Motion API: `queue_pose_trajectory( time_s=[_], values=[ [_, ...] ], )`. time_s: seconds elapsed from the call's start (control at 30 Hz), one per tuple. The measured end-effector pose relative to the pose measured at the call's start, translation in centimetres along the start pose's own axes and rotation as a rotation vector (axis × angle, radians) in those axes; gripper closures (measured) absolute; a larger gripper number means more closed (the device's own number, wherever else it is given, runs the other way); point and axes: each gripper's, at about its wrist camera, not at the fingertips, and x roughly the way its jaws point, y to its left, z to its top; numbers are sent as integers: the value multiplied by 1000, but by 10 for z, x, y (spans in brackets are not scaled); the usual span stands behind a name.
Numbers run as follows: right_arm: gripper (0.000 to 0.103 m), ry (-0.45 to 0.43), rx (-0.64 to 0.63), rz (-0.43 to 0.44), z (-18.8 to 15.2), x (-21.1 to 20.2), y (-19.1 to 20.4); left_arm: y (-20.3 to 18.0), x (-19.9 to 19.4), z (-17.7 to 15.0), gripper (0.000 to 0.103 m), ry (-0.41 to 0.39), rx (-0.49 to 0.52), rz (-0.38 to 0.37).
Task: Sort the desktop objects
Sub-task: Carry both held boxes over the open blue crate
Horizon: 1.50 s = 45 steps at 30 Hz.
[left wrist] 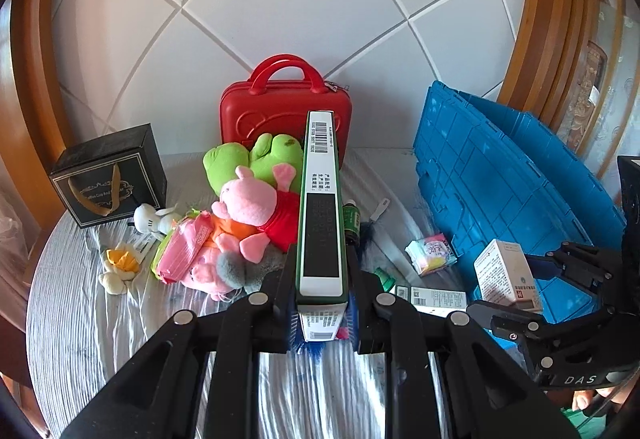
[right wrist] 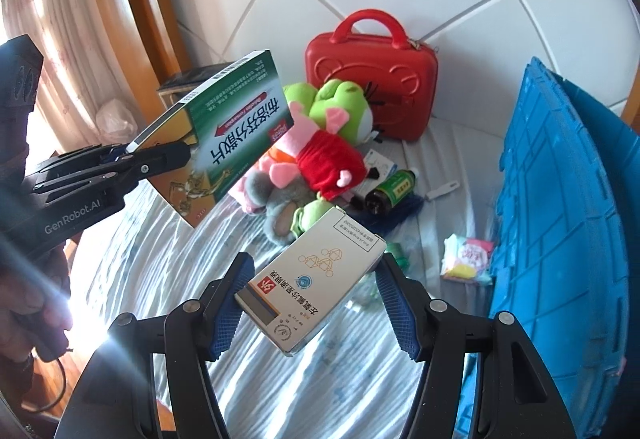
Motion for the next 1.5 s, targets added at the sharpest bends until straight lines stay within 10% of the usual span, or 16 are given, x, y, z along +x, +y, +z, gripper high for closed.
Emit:
queue_pose_trajectory(
  time_s=[1.5],
  values=[
    [40, -245, 222, -163, -6, -180, -196, -263, 6, 88, 84, -96, 259, -208]
  ],
)
